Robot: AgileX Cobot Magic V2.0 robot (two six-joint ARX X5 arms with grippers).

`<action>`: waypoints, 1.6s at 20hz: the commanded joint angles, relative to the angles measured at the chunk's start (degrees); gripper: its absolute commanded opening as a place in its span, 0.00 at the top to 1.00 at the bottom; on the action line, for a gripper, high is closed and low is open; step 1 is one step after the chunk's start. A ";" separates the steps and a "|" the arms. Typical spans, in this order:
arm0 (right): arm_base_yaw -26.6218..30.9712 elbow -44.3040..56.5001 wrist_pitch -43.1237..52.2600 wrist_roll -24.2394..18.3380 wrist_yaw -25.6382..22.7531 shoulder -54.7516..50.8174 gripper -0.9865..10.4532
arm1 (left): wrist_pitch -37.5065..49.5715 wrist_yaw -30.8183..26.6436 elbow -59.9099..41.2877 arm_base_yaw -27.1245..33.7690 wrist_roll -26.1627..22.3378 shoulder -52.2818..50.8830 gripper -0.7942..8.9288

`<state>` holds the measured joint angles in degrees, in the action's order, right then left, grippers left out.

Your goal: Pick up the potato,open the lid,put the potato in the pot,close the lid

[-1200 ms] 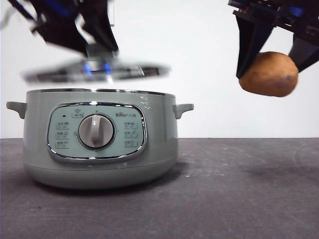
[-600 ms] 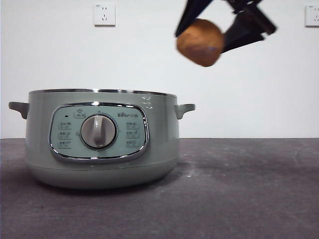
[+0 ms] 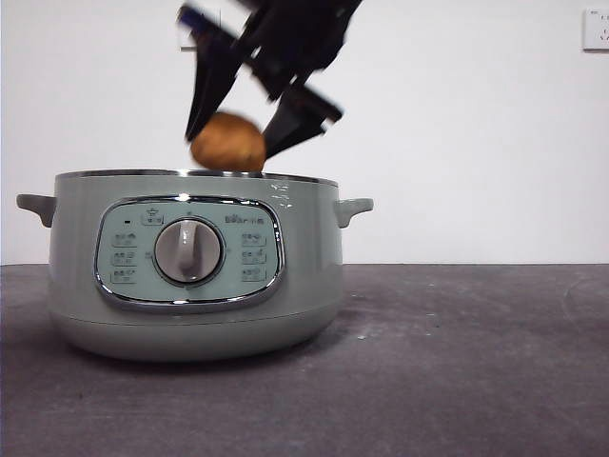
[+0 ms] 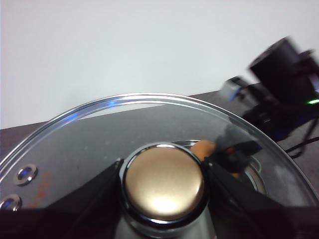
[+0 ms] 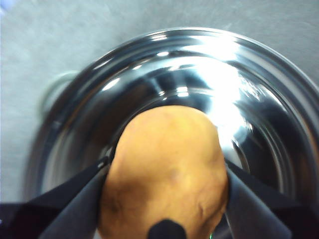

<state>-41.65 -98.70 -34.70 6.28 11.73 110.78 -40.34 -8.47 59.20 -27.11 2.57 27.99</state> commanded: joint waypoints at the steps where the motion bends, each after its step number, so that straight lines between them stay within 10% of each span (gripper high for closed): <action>1: -0.52 -3.43 -0.52 -3.10 -1.51 5.22 0.92 | 3.08 -0.31 0.55 0.07 -0.26 -0.79 0.93; 11: -2.69 -4.90 -2.73 -10.69 -6.29 14.12 0.91 | 3.02 -0.46 0.55 0.07 -0.26 -0.76 0.93; 16: -2.99 -4.90 -2.80 -10.60 -6.47 14.14 0.54 | 2.91 -0.46 0.55 0.07 -0.24 -0.76 0.93; 20: -3.15 -4.90 -2.84 -10.21 -7.72 13.79 0.52 | 2.89 -0.46 0.55 0.07 -0.20 -0.76 0.93; 32: -2.64 -4.92 -20.81 -8.28 -7.85 -15.50 0.53 | 8.04 -2.95 0.55 0.07 -0.22 10.78 0.93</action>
<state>-44.23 -103.81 -55.75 -2.81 4.03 95.04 -34.63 -11.35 59.20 -27.11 2.57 39.53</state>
